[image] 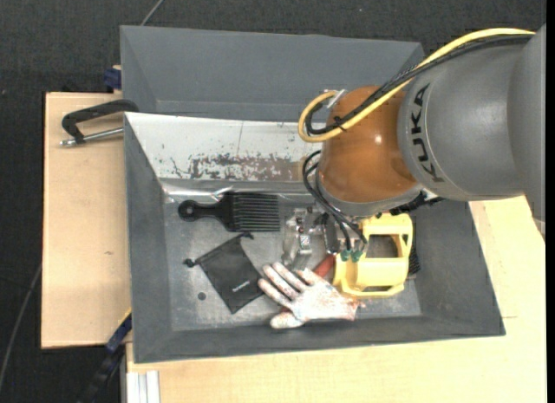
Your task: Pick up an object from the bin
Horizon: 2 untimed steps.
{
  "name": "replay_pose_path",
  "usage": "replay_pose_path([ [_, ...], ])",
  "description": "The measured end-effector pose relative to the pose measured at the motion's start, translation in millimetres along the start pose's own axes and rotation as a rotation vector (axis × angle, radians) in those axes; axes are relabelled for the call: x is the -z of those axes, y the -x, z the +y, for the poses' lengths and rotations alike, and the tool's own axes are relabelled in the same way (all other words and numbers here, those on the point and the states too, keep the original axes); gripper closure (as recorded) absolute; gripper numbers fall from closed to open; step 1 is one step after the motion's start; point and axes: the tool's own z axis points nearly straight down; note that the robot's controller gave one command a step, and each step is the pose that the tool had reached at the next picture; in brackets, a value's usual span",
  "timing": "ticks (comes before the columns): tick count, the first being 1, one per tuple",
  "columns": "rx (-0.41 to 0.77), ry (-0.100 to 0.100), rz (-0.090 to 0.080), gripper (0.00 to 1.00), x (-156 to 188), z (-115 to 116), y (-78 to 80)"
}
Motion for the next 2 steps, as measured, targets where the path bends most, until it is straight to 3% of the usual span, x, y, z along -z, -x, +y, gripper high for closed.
replay_pose_path([
  [1,0.000,0.000,0.000,1.00,0,0,0.0],
  [2,0.222,0.001,0.000,1.00,-63,24,-7.3],
])
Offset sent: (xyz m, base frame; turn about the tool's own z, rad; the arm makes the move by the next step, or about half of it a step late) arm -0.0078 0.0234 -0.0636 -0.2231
